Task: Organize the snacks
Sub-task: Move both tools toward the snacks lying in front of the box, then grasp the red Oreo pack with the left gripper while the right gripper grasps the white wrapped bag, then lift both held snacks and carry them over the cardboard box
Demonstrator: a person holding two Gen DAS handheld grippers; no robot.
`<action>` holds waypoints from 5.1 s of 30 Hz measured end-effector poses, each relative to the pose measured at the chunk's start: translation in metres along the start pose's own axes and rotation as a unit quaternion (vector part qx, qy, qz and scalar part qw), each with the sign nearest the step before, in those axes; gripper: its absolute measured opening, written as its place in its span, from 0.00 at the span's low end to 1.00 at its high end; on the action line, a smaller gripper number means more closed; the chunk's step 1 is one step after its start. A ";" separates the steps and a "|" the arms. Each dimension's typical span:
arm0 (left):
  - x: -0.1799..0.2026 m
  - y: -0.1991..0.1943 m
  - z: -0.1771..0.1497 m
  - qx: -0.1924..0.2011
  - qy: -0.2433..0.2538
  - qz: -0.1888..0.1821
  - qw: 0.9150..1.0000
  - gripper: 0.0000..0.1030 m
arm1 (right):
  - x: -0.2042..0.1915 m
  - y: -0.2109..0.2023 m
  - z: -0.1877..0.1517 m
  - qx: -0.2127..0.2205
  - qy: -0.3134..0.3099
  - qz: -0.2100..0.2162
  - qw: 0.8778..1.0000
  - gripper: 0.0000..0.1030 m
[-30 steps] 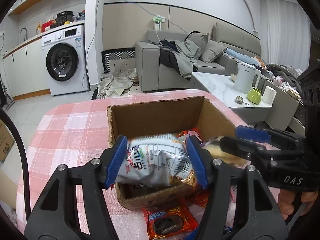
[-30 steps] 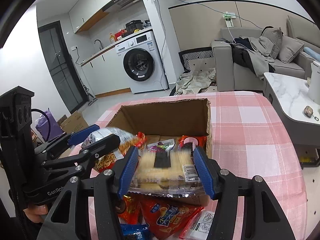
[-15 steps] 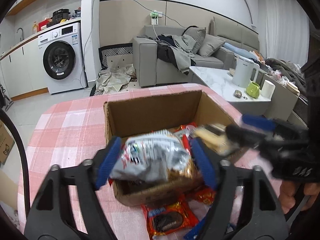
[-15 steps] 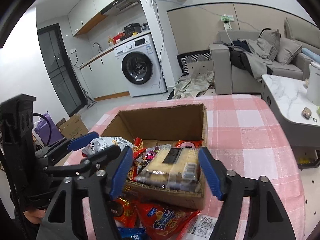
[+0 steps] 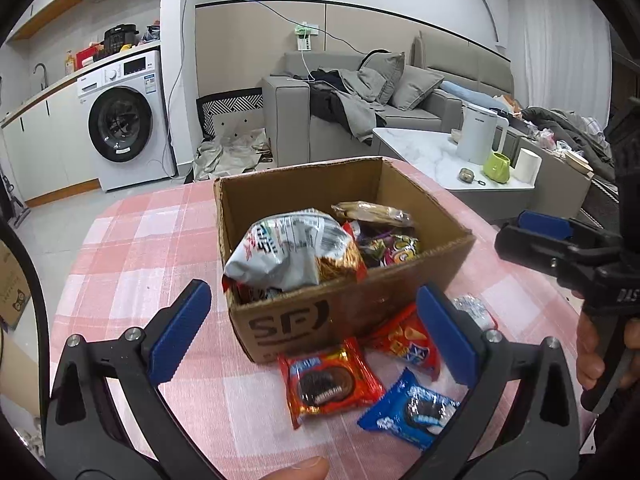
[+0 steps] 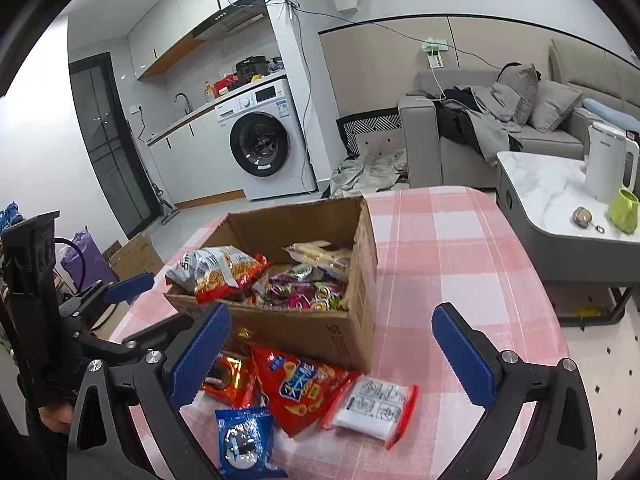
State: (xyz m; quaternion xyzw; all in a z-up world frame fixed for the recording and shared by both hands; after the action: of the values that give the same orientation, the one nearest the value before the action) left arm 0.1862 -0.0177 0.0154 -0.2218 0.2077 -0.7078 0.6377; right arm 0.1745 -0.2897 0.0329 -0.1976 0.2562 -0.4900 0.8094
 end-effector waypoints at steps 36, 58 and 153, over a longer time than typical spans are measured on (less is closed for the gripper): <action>-0.013 0.032 -0.063 -0.085 -0.018 0.013 0.996 1.00 | 0.028 0.045 -0.067 -0.122 -0.006 -0.070 0.990 1.00; -0.022 0.070 -0.084 -0.122 -0.022 0.018 0.992 1.00 | 0.047 0.074 -0.090 -0.175 0.021 -0.116 0.977 1.00; -0.010 -0.038 -0.052 -0.050 0.004 -0.072 0.996 0.46 | 0.023 0.010 -0.044 -0.081 -0.005 -0.039 0.996 0.47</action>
State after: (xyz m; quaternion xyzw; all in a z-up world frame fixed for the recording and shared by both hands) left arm 0.1259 -0.0035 -0.0052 -0.2652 0.2288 -0.7412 0.5727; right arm 0.1635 -0.3086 -0.0133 -0.2742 0.2833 -0.4979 0.7724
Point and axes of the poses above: each gripper's, at about its wrist camera, not at the fingertips, and y roughly the way its jaws point, x to its right, z to its top, the point moved 6 cm from there along y, roughly the way its jaws point, and after that the axes turned 1 degree about -z, right-handed, at the moved point
